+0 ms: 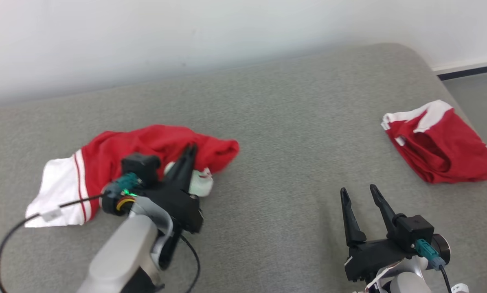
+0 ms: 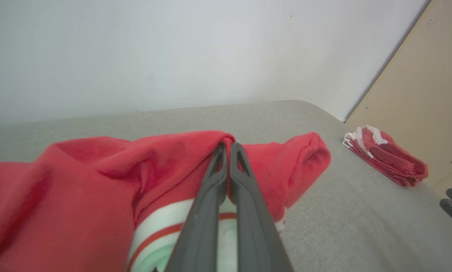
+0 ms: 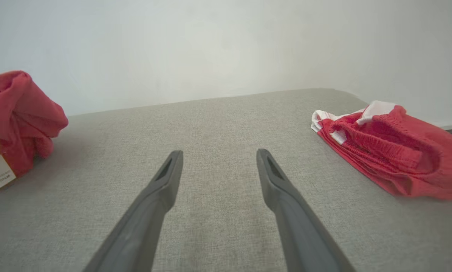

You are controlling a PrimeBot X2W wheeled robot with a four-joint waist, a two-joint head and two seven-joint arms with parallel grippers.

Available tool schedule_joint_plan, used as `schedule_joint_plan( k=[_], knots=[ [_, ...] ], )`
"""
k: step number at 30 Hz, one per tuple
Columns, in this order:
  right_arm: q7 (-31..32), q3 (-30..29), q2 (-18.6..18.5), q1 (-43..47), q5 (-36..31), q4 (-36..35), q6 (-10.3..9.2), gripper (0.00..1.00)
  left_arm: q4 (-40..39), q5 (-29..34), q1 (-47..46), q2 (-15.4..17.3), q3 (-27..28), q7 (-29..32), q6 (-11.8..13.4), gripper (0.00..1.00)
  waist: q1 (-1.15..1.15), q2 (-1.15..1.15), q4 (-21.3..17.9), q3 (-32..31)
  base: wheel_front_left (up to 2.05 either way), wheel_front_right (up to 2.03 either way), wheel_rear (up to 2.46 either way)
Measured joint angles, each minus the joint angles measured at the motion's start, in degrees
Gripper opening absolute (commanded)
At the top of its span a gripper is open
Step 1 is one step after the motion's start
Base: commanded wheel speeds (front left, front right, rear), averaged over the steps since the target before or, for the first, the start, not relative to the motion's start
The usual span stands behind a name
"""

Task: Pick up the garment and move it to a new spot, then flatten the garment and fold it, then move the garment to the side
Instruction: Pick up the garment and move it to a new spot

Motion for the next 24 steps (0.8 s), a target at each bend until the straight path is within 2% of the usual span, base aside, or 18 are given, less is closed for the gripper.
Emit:
schedule_joint_plan(
  k=[3,9,10,11,12,13,18,24],
  knots=[
    [0.01,-0.04,0.02,0.30,0.00,0.15,0.00,1.00,0.68,-0.40,0.85,-1.31,-2.40,-0.66,0.00,0.00,0.00,0.00,-1.73,-0.68,0.00,0.00,0.00],
    [0.01,-0.13,0.03,0.43,0.73,0.07,0.00,1.00,0.43,-1.08,2.36,-2.82,-2.49,-1.41,0.00,0.00,0.00,0.00,-3.51,-2.01,0.00,0.00,0.00],
    [0.00,-0.21,0.03,0.44,0.89,0.03,0.00,1.00,0.24,-0.34,2.59,-2.83,-1.81,-1.41,0.00,0.07,0.00,0.00,-3.54,-2.12,0.00,0.00,0.00],
    [0.00,-0.33,0.03,0.44,1.16,-0.05,0.00,1.00,-0.04,0.68,2.79,-2.80,-0.81,-1.42,0.00,0.39,0.00,0.00,-3.46,-2.14,0.00,0.00,0.00],
    [0.01,-0.45,0.03,0.46,1.19,-0.14,0.00,1.00,-0.33,1.69,2.86,-2.72,-0.03,-1.43,0.02,0.89,0.00,0.00,-3.32,-2.13,0.00,0.00,0.00],
    [0.00,-0.58,0.03,0.46,1.20,-0.21,0.00,1.00,-0.37,2.44,3.03,-2.70,0.57,-1.57,0.02,1.00,0.00,0.00,-3.13,-2.08,0.00,0.00,0.00],
    [0.00,-0.59,0.07,0.45,1.54,-0.37,0.00,1.00,-2.54,8.11,5.86,-2.11,5.50,-1.57,0.80,1.00,0.00,0.00,-1.66,-2.00,0.00,0.00,0.00],
    [0.00,-0.53,0.09,0.44,1.55,-0.36,0.00,1.00,-4.46,12.12,9.26,-1.79,10.21,-1.57,0.78,1.00,0.00,0.00,0.05,-2.07,0.00,0.00,0.00]
  ],
)
